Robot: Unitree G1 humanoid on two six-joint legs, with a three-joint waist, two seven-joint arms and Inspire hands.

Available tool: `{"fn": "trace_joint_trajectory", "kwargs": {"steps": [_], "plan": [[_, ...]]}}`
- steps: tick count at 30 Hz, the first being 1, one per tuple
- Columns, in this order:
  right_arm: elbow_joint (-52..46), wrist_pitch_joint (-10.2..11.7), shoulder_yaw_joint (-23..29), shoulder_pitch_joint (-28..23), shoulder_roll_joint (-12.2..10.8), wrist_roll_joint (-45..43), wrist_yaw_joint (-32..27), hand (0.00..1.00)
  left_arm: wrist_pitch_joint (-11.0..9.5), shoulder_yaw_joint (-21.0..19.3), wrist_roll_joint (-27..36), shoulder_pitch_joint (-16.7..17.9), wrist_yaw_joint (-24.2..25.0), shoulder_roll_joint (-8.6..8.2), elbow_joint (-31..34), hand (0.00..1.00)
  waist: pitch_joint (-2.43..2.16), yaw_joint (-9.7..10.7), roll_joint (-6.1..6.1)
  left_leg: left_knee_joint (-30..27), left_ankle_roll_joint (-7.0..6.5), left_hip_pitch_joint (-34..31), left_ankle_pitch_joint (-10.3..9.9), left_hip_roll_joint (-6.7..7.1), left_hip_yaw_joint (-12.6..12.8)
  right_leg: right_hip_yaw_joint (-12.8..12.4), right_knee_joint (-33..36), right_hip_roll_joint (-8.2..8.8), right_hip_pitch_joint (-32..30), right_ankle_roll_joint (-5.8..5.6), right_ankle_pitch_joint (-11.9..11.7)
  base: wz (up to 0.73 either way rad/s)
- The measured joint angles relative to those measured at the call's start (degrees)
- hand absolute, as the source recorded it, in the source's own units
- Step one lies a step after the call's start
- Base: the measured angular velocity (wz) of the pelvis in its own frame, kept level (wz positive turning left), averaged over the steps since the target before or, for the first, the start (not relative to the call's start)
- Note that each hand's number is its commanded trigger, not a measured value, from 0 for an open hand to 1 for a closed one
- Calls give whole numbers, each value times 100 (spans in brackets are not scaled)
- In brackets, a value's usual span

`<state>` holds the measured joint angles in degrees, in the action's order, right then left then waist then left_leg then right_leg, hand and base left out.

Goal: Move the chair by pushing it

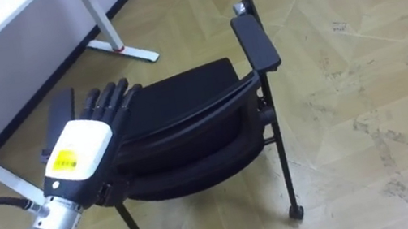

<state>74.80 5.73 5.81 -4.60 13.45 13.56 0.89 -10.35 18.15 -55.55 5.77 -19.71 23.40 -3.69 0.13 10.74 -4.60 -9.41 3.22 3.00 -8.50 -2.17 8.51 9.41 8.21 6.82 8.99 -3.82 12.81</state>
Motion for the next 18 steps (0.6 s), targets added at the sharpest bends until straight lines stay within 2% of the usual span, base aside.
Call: {"fn": "trace_joint_trajectory", "kwargs": {"steps": [11, 13, 18], "plan": [[-129, -10, 7, -14, -13, 1, 3, 0, 3, 0, 209, -24, 8, -26, -315, 0, -1, 52, -18, 2, 0, 66, 0, -8, 41, -70, 53, 1, 3, -9, -9, -3], [-129, -10, 6, -28, -14, 65, 15, 0, 20, 1, 210, -85, 15, -63, -581, 0, -1, 63, -17, 1, -1, 68, 0, -10, 41, -107, 54, -2, 2, -11, -18, 0], [-133, -22, 5, -139, -29, 195, 54, 0, 50, 0, 220, -152, 21, -214, -703, 0, 1, 49, -14, -1, -2, 67, 0, -10, 50, -137, 49, -2, -8, -17, -27, 0]]}}
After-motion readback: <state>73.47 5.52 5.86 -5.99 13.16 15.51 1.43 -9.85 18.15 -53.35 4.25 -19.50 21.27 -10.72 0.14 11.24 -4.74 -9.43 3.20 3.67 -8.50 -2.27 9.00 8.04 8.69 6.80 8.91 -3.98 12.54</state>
